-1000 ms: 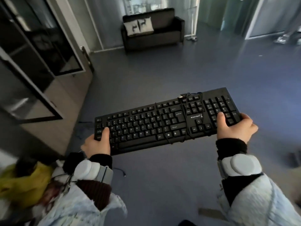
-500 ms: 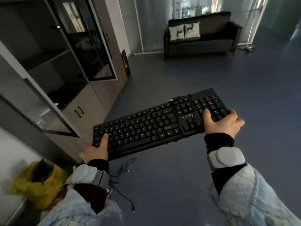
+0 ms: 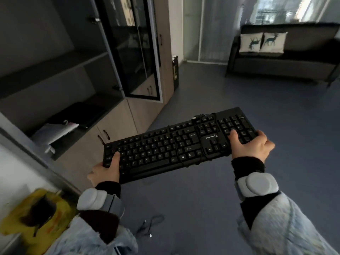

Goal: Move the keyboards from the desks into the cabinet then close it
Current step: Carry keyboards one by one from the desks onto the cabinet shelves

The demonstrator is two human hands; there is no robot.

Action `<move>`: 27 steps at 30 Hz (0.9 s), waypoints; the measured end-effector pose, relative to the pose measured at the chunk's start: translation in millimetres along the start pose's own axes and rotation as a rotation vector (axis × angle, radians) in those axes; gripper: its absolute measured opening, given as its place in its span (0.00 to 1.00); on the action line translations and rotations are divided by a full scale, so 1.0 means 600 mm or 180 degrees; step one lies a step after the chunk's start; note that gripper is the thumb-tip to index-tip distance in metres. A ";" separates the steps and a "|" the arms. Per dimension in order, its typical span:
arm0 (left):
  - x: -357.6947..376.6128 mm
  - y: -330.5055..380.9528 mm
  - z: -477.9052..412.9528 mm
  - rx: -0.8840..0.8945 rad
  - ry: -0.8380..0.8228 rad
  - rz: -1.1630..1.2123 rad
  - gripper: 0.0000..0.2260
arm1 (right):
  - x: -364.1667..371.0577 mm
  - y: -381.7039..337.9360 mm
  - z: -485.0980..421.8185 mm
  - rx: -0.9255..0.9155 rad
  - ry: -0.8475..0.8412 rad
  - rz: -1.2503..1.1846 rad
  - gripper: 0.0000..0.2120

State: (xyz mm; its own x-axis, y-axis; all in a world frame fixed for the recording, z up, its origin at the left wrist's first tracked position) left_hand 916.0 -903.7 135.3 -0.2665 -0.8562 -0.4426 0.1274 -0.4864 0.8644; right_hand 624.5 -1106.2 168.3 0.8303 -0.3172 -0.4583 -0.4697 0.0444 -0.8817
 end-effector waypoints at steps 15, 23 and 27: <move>0.095 0.273 -0.449 -0.0191 0.1754 0.0282 0.31 | 0.632 -0.358 -0.275 -0.0822 -0.1474 -0.0314 0.35; 0.009 0.348 -0.597 -0.0414 0.2579 0.0484 0.32 | 0.914 -0.570 -0.256 -0.1277 -0.2364 -0.0474 0.33; -0.080 0.371 -0.709 -0.0507 0.2966 0.0371 0.34 | 1.069 -0.677 -0.173 -0.1547 -0.2755 -0.0576 0.34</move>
State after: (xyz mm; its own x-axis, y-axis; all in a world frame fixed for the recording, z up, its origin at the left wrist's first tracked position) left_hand 1363.7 -1044.8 247.3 0.6162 -0.6615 -0.4273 0.2522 -0.3483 0.9028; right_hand 1316.8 -1425.9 244.3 0.7429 0.5243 -0.4161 -0.2262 -0.3885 -0.8933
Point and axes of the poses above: each hand's wrist, its own z-axis away from the middle knuckle, its own x-axis out of the palm, y = z × x, the point moved 3 cm from there along -z, towards the middle knuckle, and after that the axes turned 3 degrees about z, right-handed, at the moved point
